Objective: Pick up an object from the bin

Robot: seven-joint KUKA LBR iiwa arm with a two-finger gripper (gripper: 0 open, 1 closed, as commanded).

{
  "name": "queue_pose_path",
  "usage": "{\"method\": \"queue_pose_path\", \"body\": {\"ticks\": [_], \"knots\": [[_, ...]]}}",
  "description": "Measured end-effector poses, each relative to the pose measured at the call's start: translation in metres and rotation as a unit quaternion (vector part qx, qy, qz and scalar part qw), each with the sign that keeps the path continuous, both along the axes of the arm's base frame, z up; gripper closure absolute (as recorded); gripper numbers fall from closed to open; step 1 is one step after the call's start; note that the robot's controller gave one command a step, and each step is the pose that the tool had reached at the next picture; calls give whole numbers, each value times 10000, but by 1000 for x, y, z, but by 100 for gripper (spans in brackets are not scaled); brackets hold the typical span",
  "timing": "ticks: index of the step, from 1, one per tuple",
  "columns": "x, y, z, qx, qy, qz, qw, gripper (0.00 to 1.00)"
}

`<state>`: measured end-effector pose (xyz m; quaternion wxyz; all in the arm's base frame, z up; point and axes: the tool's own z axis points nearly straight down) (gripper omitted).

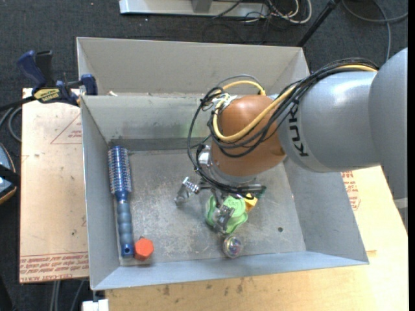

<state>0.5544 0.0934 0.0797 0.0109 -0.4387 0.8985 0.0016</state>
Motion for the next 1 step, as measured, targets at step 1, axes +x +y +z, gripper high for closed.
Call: {"method": "queue_pose_path", "body": {"ticks": [1], "knots": [[-1, -60, 12, -61, 62, 852, 9963, 0]]}}
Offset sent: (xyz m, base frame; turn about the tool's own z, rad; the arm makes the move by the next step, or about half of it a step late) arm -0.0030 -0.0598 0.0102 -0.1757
